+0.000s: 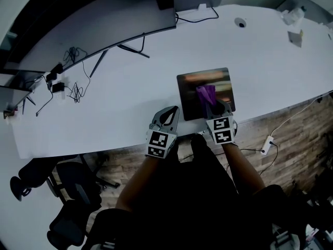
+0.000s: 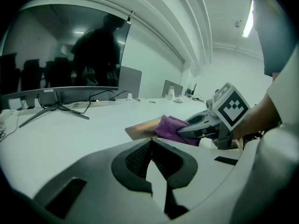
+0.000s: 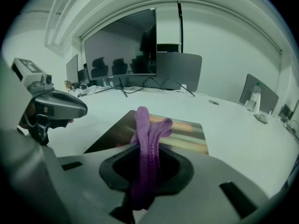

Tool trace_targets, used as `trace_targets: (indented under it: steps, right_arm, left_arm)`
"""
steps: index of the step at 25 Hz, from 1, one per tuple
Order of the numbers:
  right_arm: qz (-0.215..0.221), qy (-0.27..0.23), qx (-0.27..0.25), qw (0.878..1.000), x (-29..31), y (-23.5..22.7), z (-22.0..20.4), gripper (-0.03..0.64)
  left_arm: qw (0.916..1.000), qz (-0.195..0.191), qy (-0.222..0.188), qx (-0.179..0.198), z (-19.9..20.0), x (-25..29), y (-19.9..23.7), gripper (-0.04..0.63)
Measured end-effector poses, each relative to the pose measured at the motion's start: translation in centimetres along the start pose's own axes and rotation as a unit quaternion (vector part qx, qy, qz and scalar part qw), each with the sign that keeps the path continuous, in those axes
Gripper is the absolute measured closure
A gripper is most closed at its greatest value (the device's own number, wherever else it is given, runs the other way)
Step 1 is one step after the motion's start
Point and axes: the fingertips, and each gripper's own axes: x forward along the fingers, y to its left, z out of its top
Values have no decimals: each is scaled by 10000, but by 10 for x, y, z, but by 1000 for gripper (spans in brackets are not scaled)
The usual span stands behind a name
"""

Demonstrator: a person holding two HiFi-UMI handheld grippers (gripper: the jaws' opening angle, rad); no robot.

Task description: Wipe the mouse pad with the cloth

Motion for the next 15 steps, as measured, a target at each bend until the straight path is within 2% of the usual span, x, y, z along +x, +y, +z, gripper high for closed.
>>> trace_targets:
  steps: [15]
  right_arm:
    - [-326,146,-77,9993,-13,-60,-16,546]
  left_arm:
    - [9999,-93,24,69,13,24,-26,574]
